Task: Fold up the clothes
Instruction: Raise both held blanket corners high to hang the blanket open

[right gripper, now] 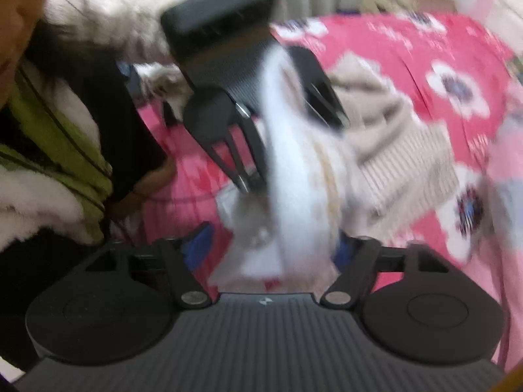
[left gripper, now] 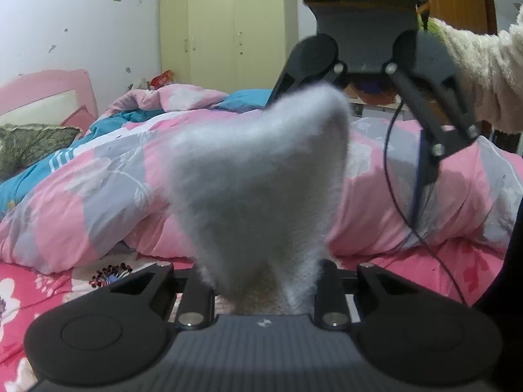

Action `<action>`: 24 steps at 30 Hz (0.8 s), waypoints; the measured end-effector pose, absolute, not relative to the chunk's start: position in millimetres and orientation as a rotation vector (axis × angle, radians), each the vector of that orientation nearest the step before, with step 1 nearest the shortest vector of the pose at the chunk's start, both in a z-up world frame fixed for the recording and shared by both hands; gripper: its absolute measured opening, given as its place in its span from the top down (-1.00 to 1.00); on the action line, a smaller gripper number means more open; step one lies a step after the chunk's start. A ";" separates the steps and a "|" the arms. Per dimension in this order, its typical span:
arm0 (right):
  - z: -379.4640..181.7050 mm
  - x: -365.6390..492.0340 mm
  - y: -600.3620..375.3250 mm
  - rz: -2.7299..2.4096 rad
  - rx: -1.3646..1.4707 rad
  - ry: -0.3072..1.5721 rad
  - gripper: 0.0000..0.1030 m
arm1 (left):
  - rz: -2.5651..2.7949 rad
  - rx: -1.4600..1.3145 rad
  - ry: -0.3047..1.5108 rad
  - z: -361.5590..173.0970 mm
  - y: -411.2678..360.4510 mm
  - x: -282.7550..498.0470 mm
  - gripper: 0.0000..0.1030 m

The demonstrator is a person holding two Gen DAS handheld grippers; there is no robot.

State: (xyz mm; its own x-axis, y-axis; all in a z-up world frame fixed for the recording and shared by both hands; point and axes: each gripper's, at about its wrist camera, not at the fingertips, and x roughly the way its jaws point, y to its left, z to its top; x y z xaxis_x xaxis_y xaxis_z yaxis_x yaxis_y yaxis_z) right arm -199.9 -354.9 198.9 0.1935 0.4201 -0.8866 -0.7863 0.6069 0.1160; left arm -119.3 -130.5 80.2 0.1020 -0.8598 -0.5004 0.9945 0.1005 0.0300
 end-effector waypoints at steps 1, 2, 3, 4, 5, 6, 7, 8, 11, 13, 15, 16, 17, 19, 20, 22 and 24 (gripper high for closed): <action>194.7 -200.1 -360.9 0.838 -0.412 1.089 -0.63 | -1.414 0.388 0.416 79.9 -126.7 -118.1 0.52; 190.5 -200.9 -369.0 0.787 -0.392 1.086 -0.63 | -1.400 0.359 0.432 80.7 -123.0 -115.0 0.52; 186.3 -202.1 -378.7 0.736 -0.327 1.074 -0.63 | -1.383 0.327 0.448 81.5 -119.4 -110.6 0.52; 181.1 -203.5 -387.2 0.700 -0.230 1.057 -0.63 | -1.358 0.288 0.465 83.0 -116.1 -103.8 0.52; 174.5 -206.8 -395.3 0.659 -0.127 1.031 -0.63 | -1.329 0.251 0.475 85.1 -112.2 -97.5 0.53; 164.4 -214.6 -401.0 0.616 -0.022 0.991 -0.63 | -1.298 0.209 0.483 86.8 -106.8 -92.0 0.53; 153.6 -223.1 -402.8 0.589 0.052 0.955 -0.63 | -1.267 0.166 0.491 88.4 -101.8 -86.1 0.53; 140.6 -232.1 -403.3 0.561 0.125 0.920 -0.63 | -1.237 0.122 0.499 89.9 -97.2 -80.1 0.53; 88.7 -260.7 -400.9 0.504 0.352 0.872 -0.63 | -1.147 0.015 0.514 94.0 -81.9 -66.5 0.53; 54.0 -272.2 -394.8 0.461 0.460 0.870 -0.63 | -1.095 -0.039 0.520 95.3 -73.8 -58.4 0.53; 24.2 -279.4 -387.4 0.411 0.536 0.859 -0.63 | -1.056 -0.067 0.519 95.1 -70.1 -52.9 0.53; 16.2 -280.1 -384.4 0.394 0.561 0.840 -0.63 | -1.039 -0.077 0.516 94.8 -68.2 -52.0 0.53; 8.5 -279.9 -381.0 0.376 0.583 0.818 -0.63 | -1.024 -0.082 0.514 94.2 -69.8 -50.1 0.53; -3.4 -273.4 -370.6 0.357 0.610 0.774 -0.63 | -0.997 -0.087 0.509 92.5 -88.1 -37.4 0.53; -9.0 -269.4 -365.0 0.355 0.622 0.756 -0.63 | -0.985 -0.091 0.507 92.1 -94.5 -32.8 0.53; -20.1 -261.5 -353.8 0.350 0.644 0.719 -0.63 | -0.962 -0.108 0.508 93.2 -96.2 -30.9 0.53; -32.7 -254.3 -340.7 0.298 0.642 0.679 -0.63 | -0.938 -0.123 0.506 94.9 -98.3 -29.7 0.53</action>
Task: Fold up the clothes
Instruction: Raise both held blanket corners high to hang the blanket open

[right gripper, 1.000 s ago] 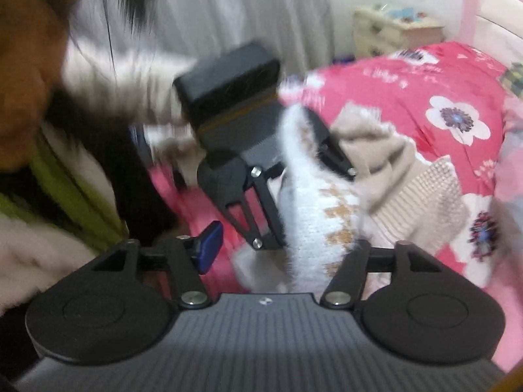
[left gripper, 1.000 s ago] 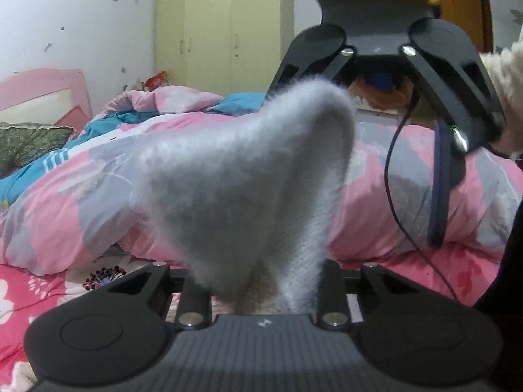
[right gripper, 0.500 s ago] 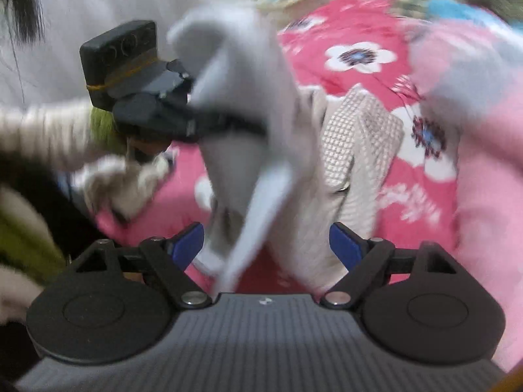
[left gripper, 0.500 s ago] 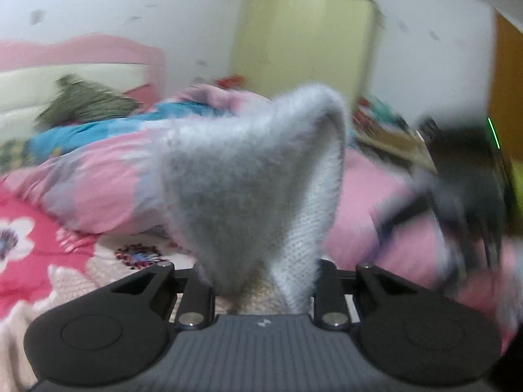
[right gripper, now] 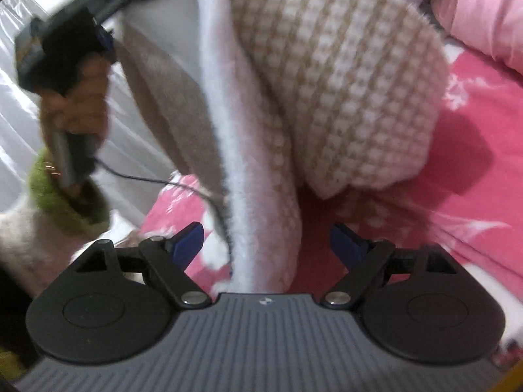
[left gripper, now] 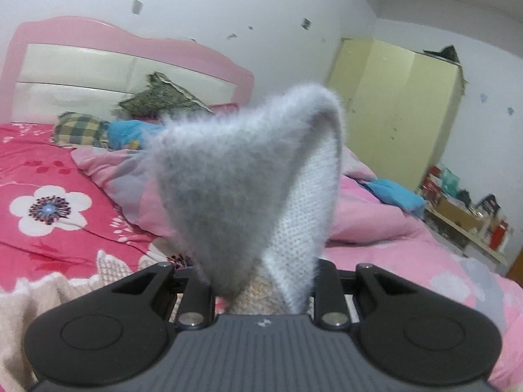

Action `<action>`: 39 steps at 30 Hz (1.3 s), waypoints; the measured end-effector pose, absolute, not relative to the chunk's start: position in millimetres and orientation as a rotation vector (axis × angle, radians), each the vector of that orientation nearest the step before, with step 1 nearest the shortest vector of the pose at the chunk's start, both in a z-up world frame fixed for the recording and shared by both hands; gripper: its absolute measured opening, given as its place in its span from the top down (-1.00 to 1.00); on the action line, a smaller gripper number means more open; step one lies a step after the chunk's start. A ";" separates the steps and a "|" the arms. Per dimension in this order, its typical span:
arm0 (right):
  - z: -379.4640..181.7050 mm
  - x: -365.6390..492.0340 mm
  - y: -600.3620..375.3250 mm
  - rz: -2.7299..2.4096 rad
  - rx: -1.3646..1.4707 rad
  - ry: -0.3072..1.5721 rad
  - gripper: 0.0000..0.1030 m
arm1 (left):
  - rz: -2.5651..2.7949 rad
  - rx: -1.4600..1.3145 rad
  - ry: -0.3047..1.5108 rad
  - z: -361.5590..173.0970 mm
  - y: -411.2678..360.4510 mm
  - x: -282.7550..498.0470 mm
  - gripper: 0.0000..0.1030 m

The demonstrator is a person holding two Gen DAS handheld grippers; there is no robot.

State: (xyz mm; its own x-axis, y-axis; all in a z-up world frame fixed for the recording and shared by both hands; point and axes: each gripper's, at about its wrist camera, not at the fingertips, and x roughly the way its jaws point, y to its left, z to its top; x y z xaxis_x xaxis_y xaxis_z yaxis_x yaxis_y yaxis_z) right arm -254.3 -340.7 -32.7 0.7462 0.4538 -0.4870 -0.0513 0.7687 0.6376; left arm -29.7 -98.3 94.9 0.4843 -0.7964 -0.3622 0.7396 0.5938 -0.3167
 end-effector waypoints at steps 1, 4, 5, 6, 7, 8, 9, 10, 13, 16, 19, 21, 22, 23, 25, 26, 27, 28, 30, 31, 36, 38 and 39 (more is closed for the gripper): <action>-39.0 -250.8 -334.7 0.261 0.635 0.668 -0.63 | -0.929 -0.131 0.507 97.2 -97.8 -28.6 0.53; -55.7 -239.5 -322.4 0.157 0.607 0.697 -0.30 | -0.898 -0.149 0.504 100.5 -95.8 -28.6 0.54; -60.3 -236.7 -318.8 0.132 0.593 0.710 0.02 | -0.891 -0.155 0.505 101.4 -94.2 -29.2 0.54; -61.5 -236.9 -316.7 0.120 0.567 0.721 0.32 | -0.885 -0.155 0.503 101.8 -92.3 -30.9 0.54; -59.7 -239.2 -315.7 0.100 0.536 0.714 0.52 | -0.879 -0.148 0.493 102.4 -91.2 -33.2 0.54; -56.5 -241.4 -314.6 0.078 0.497 0.705 0.82 | -0.871 -0.143 0.476 102.5 -90.4 -35.0 0.54; -50.3 -243.1 -313.7 0.054 0.444 0.691 0.88 | -0.861 -0.147 0.459 103.6 -89.5 -36.0 0.54; -42.2 -245.1 -313.2 0.027 0.392 0.670 0.88 | -0.850 -0.159 0.442 106.6 -86.4 -38.2 0.55; -6.5 -252.9 -314.9 -0.073 0.243 0.559 0.90 | -0.812 -0.217 0.375 121.6 -67.5 -46.1 0.55; 33.8 -257.5 -315.2 -0.155 0.098 0.433 0.90 | -0.768 -0.242 0.267 148.2 -47.4 -54.7 0.56; 81.7 -255.2 -313.4 -0.196 -0.019 0.293 0.91 | -0.716 -0.248 0.145 186.7 -28.3 -68.1 0.56; 118.4 -256.8 -313.0 -0.206 -0.079 0.193 0.91 | -0.676 -0.237 0.056 213.5 -14.4 -81.3 0.56; 138.0 -258.5 -312.9 -0.207 -0.105 0.142 0.91 | -0.659 -0.234 0.013 226.9 -6.9 -88.9 0.56; 157.5 -260.2 -312.9 -0.208 -0.131 0.091 0.91 | -0.643 -0.236 -0.024 239.9 0.9 -96.3 0.56; 195.4 -266.2 -308.4 -0.208 -0.188 -0.014 0.91 | -0.610 -0.255 -0.076 263.9 17.2 -110.3 0.56; 214.0 -270.3 -304.5 -0.207 -0.216 -0.069 0.91 | -0.593 -0.264 -0.102 275.9 25.4 -117.4 0.56; 232.5 -275.9 -299.6 -0.202 -0.242 -0.124 0.91 | -0.579 -0.272 -0.127 287.0 33.2 -125.1 0.56; 249.5 -282.7 -294.5 -0.196 -0.265 -0.175 0.91 | -0.568 -0.278 -0.151 296.1 40.2 -134.1 0.55; 278.4 -297.6 -284.8 -0.187 -0.309 -0.263 0.91 | -0.548 -0.278 -0.199 312.7 49.9 -153.4 0.55; 291.5 -306.3 -280.0 -0.188 -0.328 -0.306 0.91 | -0.539 -0.273 -0.222 320.7 52.9 -163.3 0.55; 335.5 -342.7 -275.0 -0.204 -0.372 -0.443 0.90 | -0.531 -0.243 -0.289 351.4 46.3 -199.5 0.54; 342.7 -357.9 -273.2 -0.211 -0.367 -0.468 0.90 | -0.530 -0.230 -0.303 356.6 38.4 -211.5 0.53; 344.8 -366.6 -271.0 -0.216 -0.368 -0.478 0.90 | -0.523 -0.218 -0.311 355.3 34.5 -218.5 0.51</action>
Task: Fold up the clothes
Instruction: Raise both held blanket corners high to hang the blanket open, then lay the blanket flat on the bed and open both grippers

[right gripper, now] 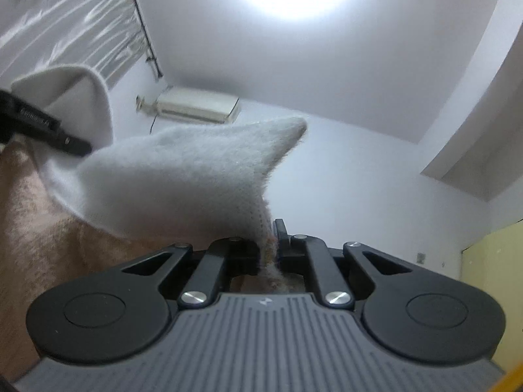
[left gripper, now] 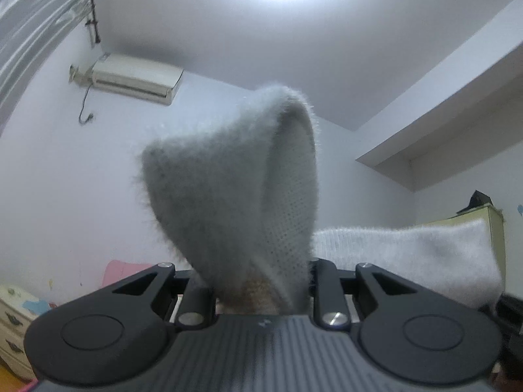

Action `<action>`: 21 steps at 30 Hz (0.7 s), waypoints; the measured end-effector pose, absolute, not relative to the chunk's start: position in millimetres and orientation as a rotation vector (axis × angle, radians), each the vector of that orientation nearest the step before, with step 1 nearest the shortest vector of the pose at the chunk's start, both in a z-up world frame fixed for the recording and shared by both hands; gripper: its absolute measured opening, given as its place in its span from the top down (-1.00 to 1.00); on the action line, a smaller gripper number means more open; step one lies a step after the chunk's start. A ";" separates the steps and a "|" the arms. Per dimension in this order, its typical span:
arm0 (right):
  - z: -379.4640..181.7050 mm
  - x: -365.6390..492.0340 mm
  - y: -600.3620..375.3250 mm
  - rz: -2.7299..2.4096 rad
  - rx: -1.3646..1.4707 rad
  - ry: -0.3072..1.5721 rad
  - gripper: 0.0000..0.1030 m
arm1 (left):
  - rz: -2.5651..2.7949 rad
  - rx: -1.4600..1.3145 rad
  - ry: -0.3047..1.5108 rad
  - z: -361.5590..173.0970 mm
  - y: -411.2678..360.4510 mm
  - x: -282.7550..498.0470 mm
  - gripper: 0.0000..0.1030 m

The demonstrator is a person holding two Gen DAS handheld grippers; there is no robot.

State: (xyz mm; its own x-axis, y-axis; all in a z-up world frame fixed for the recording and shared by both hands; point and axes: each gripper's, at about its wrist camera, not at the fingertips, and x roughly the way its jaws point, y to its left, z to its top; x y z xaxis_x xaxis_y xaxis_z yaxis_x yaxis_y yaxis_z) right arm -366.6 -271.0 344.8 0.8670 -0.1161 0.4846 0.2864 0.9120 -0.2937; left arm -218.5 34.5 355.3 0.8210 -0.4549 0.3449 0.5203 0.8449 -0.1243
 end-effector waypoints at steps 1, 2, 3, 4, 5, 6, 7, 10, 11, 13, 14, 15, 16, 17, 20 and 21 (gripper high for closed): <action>344.1 -376.2 -267.7 -0.223 -0.374 -0.484 0.90 | -0.519 -0.208 -0.316 352.9 33.2 -228.1 0.50; 343.8 -383.5 -267.7 -0.230 -0.376 -0.489 0.90 | -0.519 -0.200 -0.318 349.4 31.5 -234.0 0.50; 342.2 -388.8 -266.5 -0.237 -0.379 -0.492 0.90 | -0.519 -0.194 -0.317 345.2 30.1 -239.4 0.49; 338.2 -390.1 -263.0 -0.247 -0.384 -0.493 0.90 | -0.518 -0.184 -0.314 339.9 28.0 -245.2 0.49; 334.2 -391.3 -259.6 -0.257 -0.388 -0.494 0.90 | -0.511 -0.169 -0.313 335.2 25.8 -248.9 0.49; 330.2 -392.6 -256.1 -0.266 -0.393 -0.495 0.90 | -0.506 -0.157 -0.310 330.2 25.6 -251.8 0.48; 326.2 -393.8 -252.6 -0.276 -0.397 -0.496 0.90 | -0.505 -0.150 -0.302 325.7 25.9 -252.3 0.48; 315.9 -386.5 -250.5 -0.285 -0.407 -0.466 0.90 | -0.496 -0.140 -0.244 307.8 27.1 -241.9 0.48; 311.9 -380.2 -252.8 -0.283 -0.413 -0.449 0.90 | -0.493 -0.138 -0.221 300.7 27.4 -235.9 0.48; 302.6 -363.4 -253.4 -0.287 -0.443 -0.411 0.90 | -0.481 -0.138 -0.173 284.3 25.4 -215.6 0.48; 298.0 -354.8 -254.4 -0.285 -0.455 -0.389 0.90 | -0.469 -0.133 -0.159 275.5 24.3 -204.9 0.48; 292.7 -346.6 -255.9 -0.281 -0.466 -0.365 0.90 | -0.451 -0.123 -0.155 265.3 22.1 -194.0 0.48; 285.7 -337.1 -257.5 -0.274 -0.474 -0.337 0.90 | -0.433 -0.110 -0.158 255.2 19.4 -182.8 0.48; 278.2 -322.0 -258.3 -0.267 -0.483 -0.305 0.90 | -0.416 -0.099 -0.158 245.1 16.7 -171.7 0.48; 253.7 -282.0 -262.4 -0.251 -0.499 -0.235 0.90 | -0.388 -0.091 -0.117 216.9 10.2 -136.8 0.47; 246.2 -270.4 -263.7 -0.247 -0.504 -0.217 0.90 | -0.382 -0.092 -0.091 208.4 7.9 -125.1 0.47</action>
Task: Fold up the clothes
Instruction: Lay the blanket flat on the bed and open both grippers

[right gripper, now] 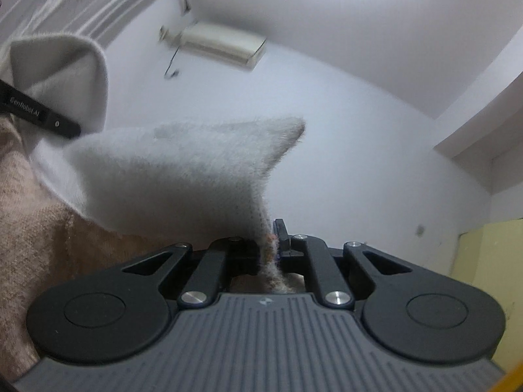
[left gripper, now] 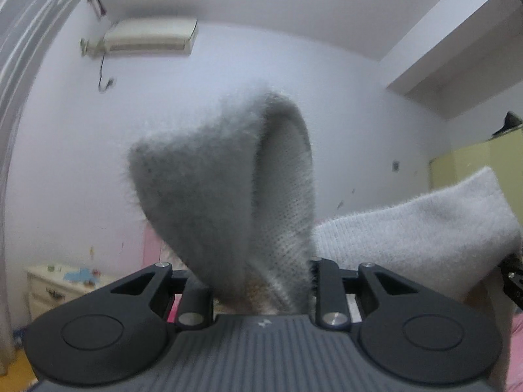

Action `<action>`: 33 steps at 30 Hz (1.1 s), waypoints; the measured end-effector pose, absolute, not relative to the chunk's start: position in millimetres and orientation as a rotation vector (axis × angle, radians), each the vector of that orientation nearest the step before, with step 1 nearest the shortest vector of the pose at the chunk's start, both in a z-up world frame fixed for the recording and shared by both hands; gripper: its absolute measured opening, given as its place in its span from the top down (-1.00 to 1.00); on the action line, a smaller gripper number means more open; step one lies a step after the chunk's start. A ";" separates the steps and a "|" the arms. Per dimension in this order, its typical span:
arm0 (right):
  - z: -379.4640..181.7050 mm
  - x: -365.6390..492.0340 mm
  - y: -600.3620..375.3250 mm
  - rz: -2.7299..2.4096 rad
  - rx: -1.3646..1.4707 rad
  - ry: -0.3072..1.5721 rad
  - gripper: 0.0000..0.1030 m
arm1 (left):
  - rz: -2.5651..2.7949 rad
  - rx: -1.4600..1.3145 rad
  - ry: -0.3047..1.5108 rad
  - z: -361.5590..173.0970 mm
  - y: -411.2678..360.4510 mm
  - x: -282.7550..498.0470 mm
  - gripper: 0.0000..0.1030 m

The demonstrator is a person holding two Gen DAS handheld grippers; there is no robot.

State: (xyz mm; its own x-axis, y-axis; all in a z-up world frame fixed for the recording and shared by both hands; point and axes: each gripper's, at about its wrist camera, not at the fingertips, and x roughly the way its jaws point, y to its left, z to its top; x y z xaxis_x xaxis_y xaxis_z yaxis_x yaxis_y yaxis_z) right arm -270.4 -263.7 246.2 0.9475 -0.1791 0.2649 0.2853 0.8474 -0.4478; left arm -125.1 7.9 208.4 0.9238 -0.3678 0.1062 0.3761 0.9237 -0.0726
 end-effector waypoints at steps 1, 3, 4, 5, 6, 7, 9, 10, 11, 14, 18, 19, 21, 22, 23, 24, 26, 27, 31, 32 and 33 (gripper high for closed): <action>238.7 -258.3 -265.0 -0.243 -0.508 -0.200 0.90 | -0.377 -0.093 -0.068 198.6 5.3 -113.7 0.47; 224.5 -228.3 -266.0 -0.230 -0.518 -0.161 0.90 | -0.362 -0.091 -0.030 180.8 0.1 -90.8 0.47; 218.3 -211.8 -266.8 -0.221 -0.521 -0.138 0.90 | -0.354 -0.089 -0.013 172.6 -2.5 -76.1 0.46; 212.9 -196.2 -268.1 -0.212 -0.521 -0.117 0.90 | -0.346 -0.086 0.007 165.3 -5.5 -59.7 0.46; 206.6 -177.9 -271.2 -0.201 -0.521 -0.089 0.90 | -0.335 -0.084 0.028 157.7 -8.7 -41.7 0.44; 199.8 -158.2 -274.4 -0.190 -0.519 -0.061 0.90 | -0.316 -0.084 0.053 149.7 -12.4 -20.4 0.38; 183.0 -112.9 -282.8 -0.172 -0.507 0.007 0.90 | -0.274 -0.074 0.105 132.0 -21.0 23.3 0.18; 171.9 -84.5 -288.0 -0.173 -0.496 0.052 0.90 | -0.245 -0.043 0.143 117.5 -28.8 49.3 -0.02; 160.8 -56.1 -293.1 -0.173 -0.485 0.096 0.89 | -0.225 -0.005 0.200 99.8 -37.3 76.9 -0.14; 102.2 41.4 -314.8 -0.165 -0.412 0.332 0.82 | -0.209 0.029 0.507 26.2 -49.6 159.5 -0.27; -1.5 129.7 -346.4 -0.143 -0.274 0.749 0.62 | -0.143 -0.110 0.823 -59.6 -24.2 196.5 -0.10; -19.5 134.9 -346.2 -0.172 -0.293 0.796 0.62 | -0.152 -0.128 0.815 -63.8 -16.1 190.5 -0.15; -36.5 128.5 -343.6 -0.211 -0.312 0.808 0.43 | -0.171 -0.158 0.799 -69.2 -0.2 179.1 -0.23; -36.9 121.2 -346.1 -0.202 -0.296 0.796 0.34 | -0.182 -0.154 0.792 -61.8 7.5 177.6 -0.24; -35.7 112.8 -352.4 -0.192 -0.280 0.781 0.17 | -0.185 -0.145 0.784 -51.6 15.2 178.1 -0.25; -34.6 104.4 -358.8 -0.181 -0.265 0.766 0.12 | -0.187 -0.145 0.777 -45.1 21.9 173.6 -0.26; -27.1 87.2 -374.4 -0.185 -0.230 0.718 0.10 | -0.190 -0.167 0.769 -23.6 38.6 171.0 -0.26; -21.5 78.3 -383.5 -0.191 -0.190 0.687 0.09 | -0.194 -0.180 0.769 -9.1 46.8 168.9 -0.26; 7.2 44.1 -413.6 -0.168 0.035 0.585 0.06 | -0.185 -0.158 0.805 18.2 72.5 132.9 -0.27; 13.6 35.5 -418.4 -0.159 0.081 0.576 0.05 | -0.180 -0.142 0.821 24.0 78.3 120.2 -0.27; 20.3 26.7 -421.9 -0.146 0.120 0.573 0.04 | -0.179 -0.130 0.833 29.5 83.6 106.2 -0.27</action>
